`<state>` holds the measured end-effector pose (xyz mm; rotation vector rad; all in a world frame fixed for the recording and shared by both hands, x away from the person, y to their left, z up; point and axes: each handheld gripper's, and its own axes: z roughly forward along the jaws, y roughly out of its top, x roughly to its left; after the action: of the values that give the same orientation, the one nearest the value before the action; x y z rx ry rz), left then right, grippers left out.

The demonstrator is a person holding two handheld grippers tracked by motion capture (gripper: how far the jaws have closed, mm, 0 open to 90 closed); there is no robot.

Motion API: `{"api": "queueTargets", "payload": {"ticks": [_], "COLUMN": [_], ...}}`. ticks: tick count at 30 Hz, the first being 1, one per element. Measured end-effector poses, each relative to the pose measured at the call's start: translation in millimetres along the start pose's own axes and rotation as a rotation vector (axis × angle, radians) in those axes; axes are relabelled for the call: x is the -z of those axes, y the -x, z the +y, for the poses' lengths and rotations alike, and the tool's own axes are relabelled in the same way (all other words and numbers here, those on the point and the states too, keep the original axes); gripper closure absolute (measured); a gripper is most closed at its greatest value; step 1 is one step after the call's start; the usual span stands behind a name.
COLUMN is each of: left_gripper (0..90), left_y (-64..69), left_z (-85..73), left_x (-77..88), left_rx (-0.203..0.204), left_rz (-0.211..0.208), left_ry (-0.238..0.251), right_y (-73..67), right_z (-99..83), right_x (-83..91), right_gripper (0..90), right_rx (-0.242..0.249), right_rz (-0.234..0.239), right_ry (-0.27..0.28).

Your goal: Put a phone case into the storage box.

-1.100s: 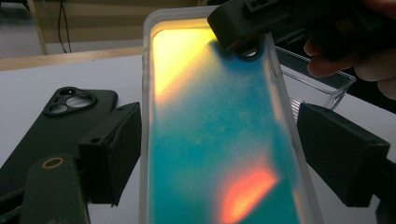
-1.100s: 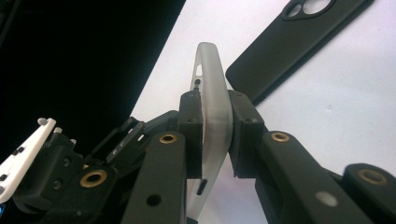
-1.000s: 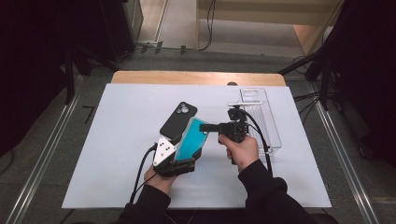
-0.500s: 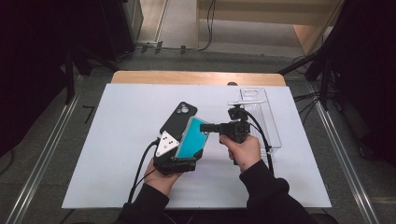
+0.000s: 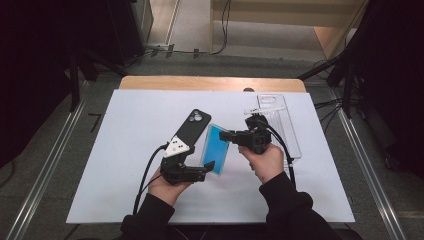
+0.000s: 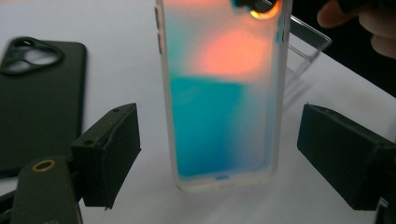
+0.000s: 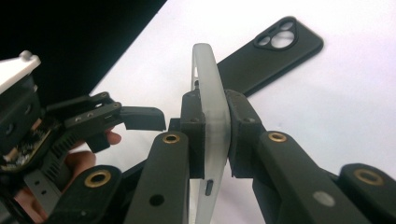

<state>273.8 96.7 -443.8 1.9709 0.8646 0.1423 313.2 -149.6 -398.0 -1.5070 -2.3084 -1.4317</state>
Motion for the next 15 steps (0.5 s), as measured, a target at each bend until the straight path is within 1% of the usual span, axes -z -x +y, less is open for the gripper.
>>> {"api": "queueTargets", "payload": {"ticks": [1,3,5,7,8,10,12,15], "left_gripper": [14.0,14.0,14.0,14.1,14.0,14.0,14.0,14.2], "left_y": [-0.9,-3.8,-6.6,-8.9,-10.2,-11.5,-13.5,-17.8], "left_z": [0.3,0.9,2.0,4.0,5.1,6.9,8.8,12.0], "left_x": [-0.6,-1.3,-1.4,-0.3,0.3,2.3,5.2,10.0], "left_rx": [0.001,0.015,0.03,0.031,0.021,0.0,-0.014,-0.007], "left_rz": [-0.005,-0.035,-0.053,-0.06,-0.066,-0.049,-0.052,-0.085], "left_ry": [-0.019,-0.041,-0.052,-0.07,-0.08,-0.093,-0.104,-0.108], "right_y": [-2.2,-5.9,-7.4,-8.3,-8.4,-9.1,-10.0,-11.0], "right_z": [-0.2,-0.3,-0.5,-1.1,-1.5,-2.7,-4.0,-5.7], "right_x": [0.2,1.1,1.9,2.8,3.6,5.2,7.6,11.8], "right_gripper": [76.8,76.8,76.8,76.8,76.8,76.8,76.8,76.8], "right_rx": [0.023,0.056,0.081,0.107,0.127,0.178,0.226,0.283], "right_rz": [-0.011,-0.027,-0.023,-0.019,-0.017,-0.012,-0.004,0.016], "right_ry": [0.001,0.0,0.003,0.008,0.008,0.006,0.006,0.008]}}
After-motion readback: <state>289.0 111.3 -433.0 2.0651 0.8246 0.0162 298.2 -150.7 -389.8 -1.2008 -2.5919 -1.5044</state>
